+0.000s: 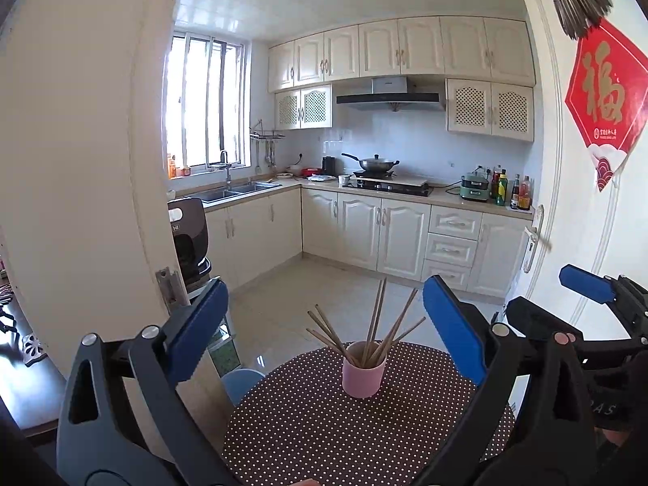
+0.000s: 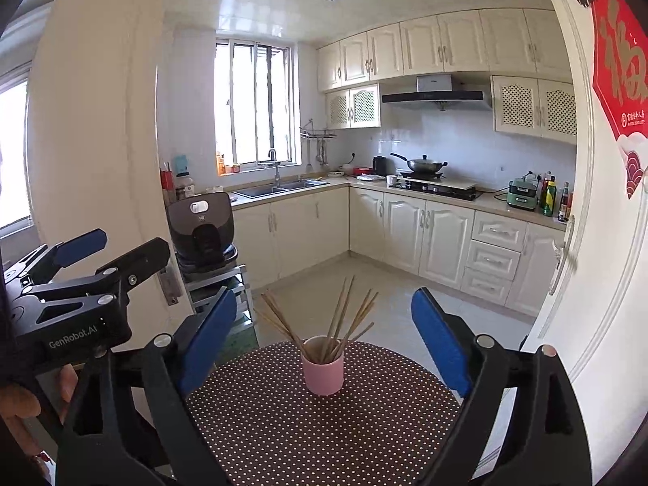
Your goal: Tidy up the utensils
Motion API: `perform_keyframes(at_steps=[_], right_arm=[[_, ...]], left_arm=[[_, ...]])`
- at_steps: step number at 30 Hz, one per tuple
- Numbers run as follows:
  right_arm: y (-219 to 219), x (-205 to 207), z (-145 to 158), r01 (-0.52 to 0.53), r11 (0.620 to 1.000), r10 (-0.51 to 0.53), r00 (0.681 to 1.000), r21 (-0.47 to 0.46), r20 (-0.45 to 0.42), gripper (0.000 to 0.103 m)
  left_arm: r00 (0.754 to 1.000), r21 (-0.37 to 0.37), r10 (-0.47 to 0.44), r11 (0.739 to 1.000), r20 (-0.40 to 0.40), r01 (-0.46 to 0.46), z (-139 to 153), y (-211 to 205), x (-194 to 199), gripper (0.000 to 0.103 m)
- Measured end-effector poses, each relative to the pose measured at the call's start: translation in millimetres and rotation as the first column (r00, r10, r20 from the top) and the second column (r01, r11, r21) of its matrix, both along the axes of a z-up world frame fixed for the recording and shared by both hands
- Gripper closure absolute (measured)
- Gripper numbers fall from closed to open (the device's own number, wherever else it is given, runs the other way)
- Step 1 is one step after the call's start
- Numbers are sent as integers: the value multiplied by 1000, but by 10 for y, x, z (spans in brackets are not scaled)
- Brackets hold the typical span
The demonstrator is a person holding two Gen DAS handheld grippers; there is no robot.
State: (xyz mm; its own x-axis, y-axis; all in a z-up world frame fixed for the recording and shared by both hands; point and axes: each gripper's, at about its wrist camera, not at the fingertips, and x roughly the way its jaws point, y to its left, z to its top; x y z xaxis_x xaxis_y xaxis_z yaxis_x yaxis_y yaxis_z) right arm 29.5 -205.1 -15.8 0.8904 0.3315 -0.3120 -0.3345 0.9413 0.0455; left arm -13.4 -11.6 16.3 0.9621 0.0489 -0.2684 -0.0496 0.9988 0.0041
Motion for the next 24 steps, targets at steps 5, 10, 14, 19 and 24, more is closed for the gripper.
perform_keyframes(at_steps=[5, 10, 14, 19, 24], right_arm=[[-18, 10, -5, 10, 1000, -10, 1000, 1, -3, 15], [14, 30, -14, 8, 1000, -8, 1000, -9, -1, 14], [17, 35, -14, 12, 1000, -12, 1000, -11, -3, 13], [16, 27, -18, 13, 1000, -13, 1000, -12, -3, 12], [12, 24, -18, 9, 1000, -9, 1000, -13, -6, 12]], left_arm=[[1000, 2, -4, 1000, 1, 4, -6, -30, 24, 8], [1000, 6, -7, 1000, 3, 7, -19, -60, 56, 8], [1000, 8, -4, 1000, 5, 4, -28, -64, 73, 7], [1000, 11, -2, 1000, 0, 2, -41, -85, 70, 7], [1000, 10, 1, 1000, -2, -1, -47, -93, 58, 6]])
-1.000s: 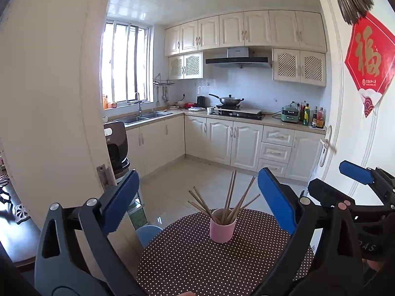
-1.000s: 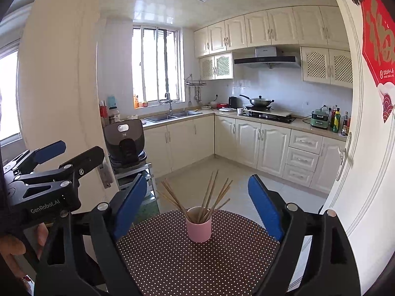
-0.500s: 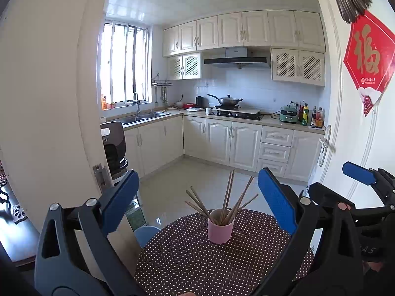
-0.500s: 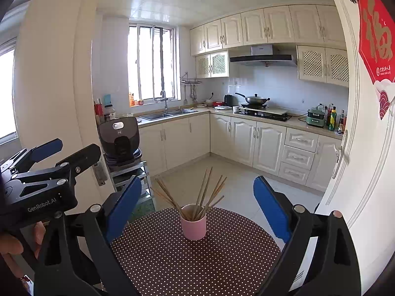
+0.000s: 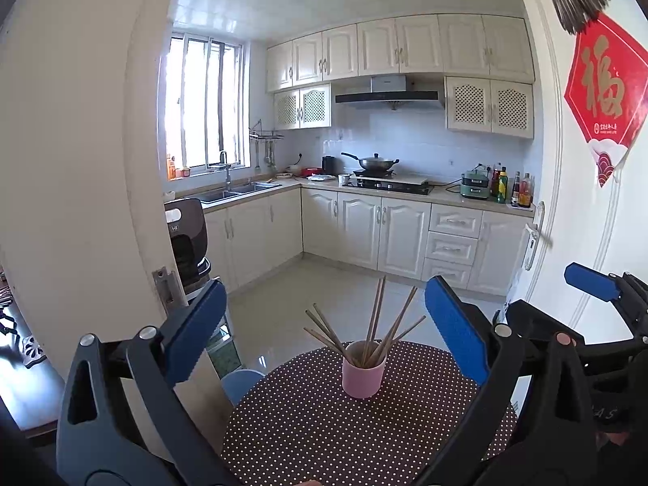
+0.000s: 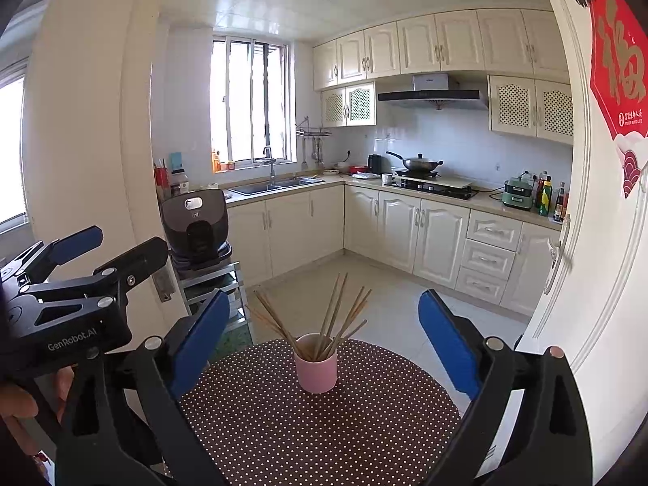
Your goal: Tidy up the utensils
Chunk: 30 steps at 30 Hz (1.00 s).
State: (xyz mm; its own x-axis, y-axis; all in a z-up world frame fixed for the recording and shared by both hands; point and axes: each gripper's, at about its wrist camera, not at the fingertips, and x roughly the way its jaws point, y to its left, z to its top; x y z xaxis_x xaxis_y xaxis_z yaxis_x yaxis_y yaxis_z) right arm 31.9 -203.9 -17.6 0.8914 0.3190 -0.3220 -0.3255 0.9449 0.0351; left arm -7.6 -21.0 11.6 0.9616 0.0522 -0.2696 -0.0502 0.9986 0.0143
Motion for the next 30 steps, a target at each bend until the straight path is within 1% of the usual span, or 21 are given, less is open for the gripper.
perform_keyframes(at_steps=[23, 30], right_arm=[[16, 22, 32, -5, 1000, 5, 1000, -2, -10, 11], [19, 31, 29, -7, 1000, 7, 1000, -3, -10, 11]], left_arm=[[1000, 3, 15, 1000, 5, -15, -26, 19, -42, 6], [1000, 16, 19, 1000, 22, -20, -20, 10, -49, 6]])
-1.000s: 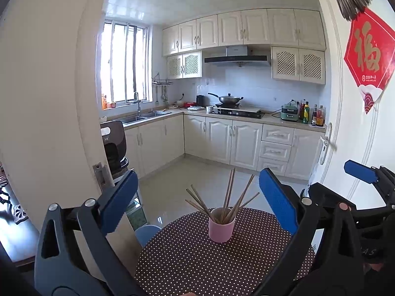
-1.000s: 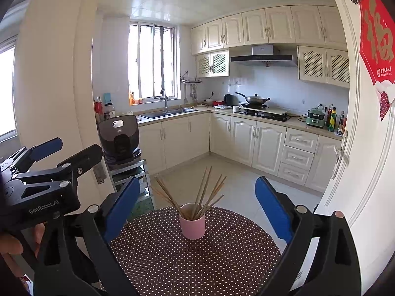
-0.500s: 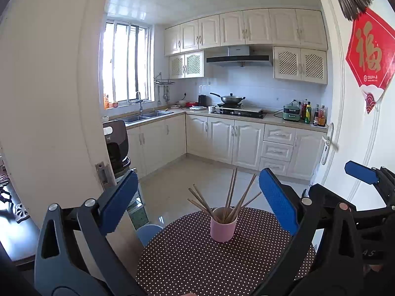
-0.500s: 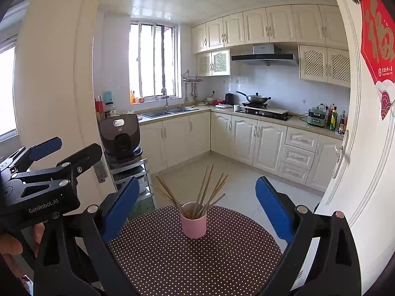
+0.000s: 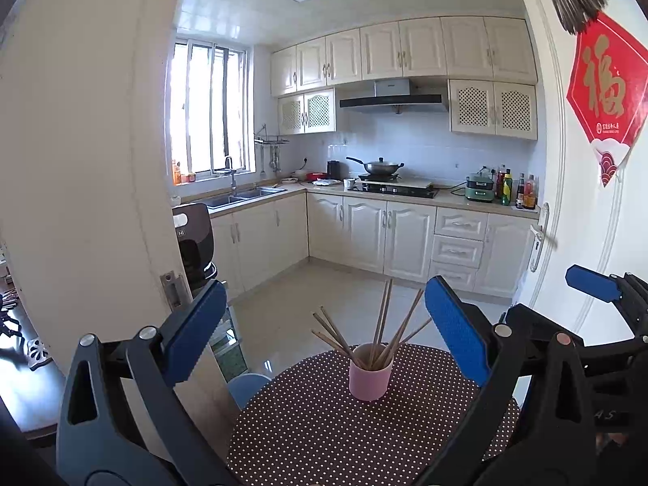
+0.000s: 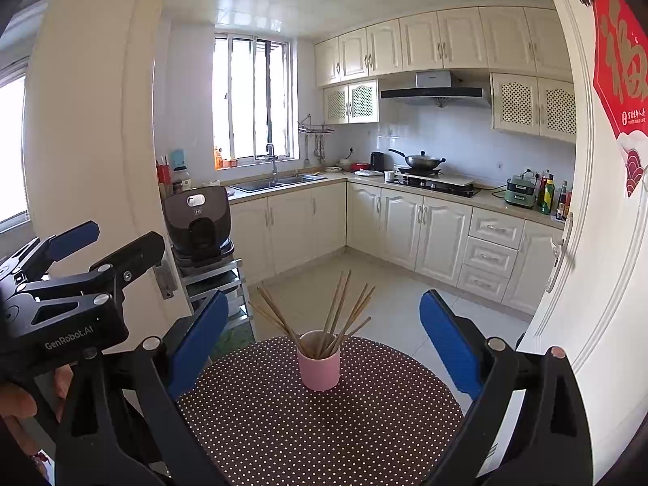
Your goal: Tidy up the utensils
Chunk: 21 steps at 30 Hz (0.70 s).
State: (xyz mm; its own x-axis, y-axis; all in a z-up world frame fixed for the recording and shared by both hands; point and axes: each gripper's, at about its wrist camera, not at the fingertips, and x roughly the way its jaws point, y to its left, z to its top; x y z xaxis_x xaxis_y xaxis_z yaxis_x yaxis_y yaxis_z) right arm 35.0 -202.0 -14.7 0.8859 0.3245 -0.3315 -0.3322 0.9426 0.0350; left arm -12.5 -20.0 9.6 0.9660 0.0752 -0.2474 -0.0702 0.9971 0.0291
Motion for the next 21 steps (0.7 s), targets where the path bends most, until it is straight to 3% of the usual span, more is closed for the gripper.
perform_keyframes(at_steps=[21], right_arm=[[12, 13, -31, -1, 1000, 0, 1000, -2, -5, 10]], left_arm=[[1000, 9, 3, 1000, 7, -3, 21, -30, -26, 6]])
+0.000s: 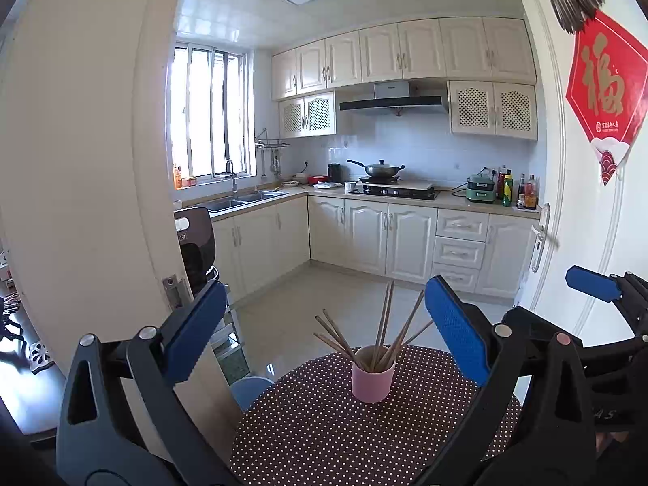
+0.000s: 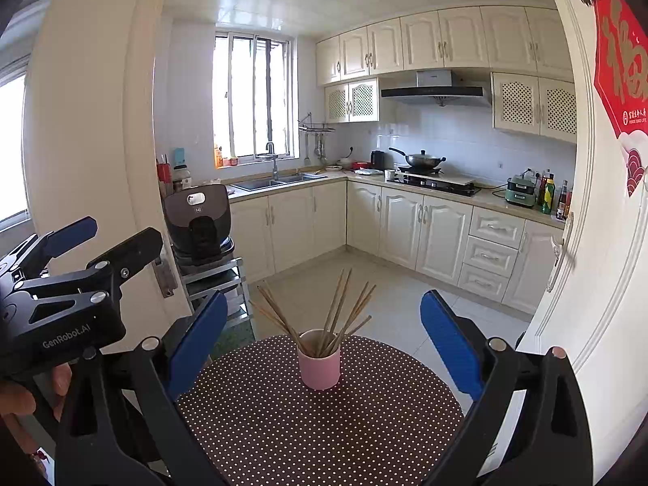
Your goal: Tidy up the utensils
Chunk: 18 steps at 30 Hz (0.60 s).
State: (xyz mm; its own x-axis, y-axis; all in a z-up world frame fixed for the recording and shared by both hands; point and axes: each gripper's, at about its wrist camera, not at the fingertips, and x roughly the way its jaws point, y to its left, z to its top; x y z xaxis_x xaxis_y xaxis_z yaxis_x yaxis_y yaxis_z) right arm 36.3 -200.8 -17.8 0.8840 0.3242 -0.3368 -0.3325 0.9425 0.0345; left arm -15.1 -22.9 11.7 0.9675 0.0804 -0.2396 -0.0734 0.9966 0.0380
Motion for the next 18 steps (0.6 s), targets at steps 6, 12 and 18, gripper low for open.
perform_keyframes(at_steps=[6, 12, 18], right_arm=[[6, -7, -11, -1, 1000, 1, 1000, -1, -2, 10], [12, -10, -11, -2, 1000, 2, 1000, 0, -4, 10], [28, -5, -18, -2, 1000, 2, 1000, -2, -6, 10]], left_arm=[[1000, 0, 1, 1000, 0, -1, 0, 2, 0, 6], [1000, 0, 2, 1000, 2, -2, 2, 7, -4, 6], [1000, -1, 3, 1000, 0, -3, 8, 13, 2, 6]])
